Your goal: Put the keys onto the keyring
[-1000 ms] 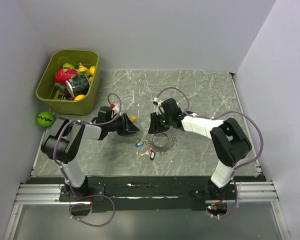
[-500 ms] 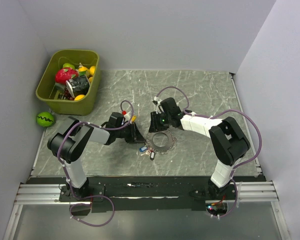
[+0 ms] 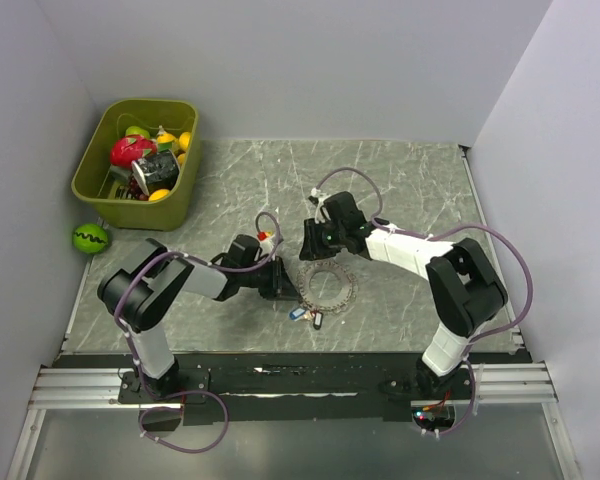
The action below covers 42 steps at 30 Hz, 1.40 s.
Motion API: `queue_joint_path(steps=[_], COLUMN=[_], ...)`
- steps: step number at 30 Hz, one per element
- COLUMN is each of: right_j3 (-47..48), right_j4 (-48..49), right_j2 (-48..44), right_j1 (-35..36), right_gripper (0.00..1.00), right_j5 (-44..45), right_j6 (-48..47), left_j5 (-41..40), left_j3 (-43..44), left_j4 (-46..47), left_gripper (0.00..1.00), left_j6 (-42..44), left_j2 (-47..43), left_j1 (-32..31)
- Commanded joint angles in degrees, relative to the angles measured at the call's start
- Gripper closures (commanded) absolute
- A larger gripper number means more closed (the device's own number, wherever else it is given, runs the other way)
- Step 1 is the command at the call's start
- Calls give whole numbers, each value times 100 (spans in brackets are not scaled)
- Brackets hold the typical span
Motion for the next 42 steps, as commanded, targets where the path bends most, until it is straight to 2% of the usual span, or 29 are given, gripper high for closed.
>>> queue_joint_path(steps=[1, 7, 11, 15, 17, 20, 27, 33, 42], right_j3=[13, -197, -679, -1321, -1812, -2480, -3484, -4073, -4337], right_j4=[36, -34, -122, -289, -342, -342, -386, 149, 642], right_j2=[-410, -735, -1183, -2051, -2439, -3283, -4531, -4375, -3751], right_j1=[-58, -85, -120, -216, -269, -348, -454, -463, -471], right_gripper=[62, 61, 54, 44, 43, 42, 44, 44, 51], right_j5=[158, 316, 640, 948, 1036, 1168, 941, 413, 474], right_j6=[-46, -20, 121, 393, 595, 902, 1579, 2177, 2345], left_j5=[-213, -327, -292, -502, -503, -476, -248, -72, 139], left_j3=[48, 84, 84, 189, 198, 259, 443, 654, 567], left_j4=[-266, -363, -249, -494, -494, -547, -512, -503, -310], left_gripper=[84, 81, 74, 64, 55, 48, 43, 41, 40], left_j6=[-67, 91, 56, 171, 188, 258, 364, 435, 373], left_j2=[44, -202, -360, -588, -659, -694, -659, -729, -791], left_j1=[-206, -215, -215, -171, -84, 109, 558, 778, 796])
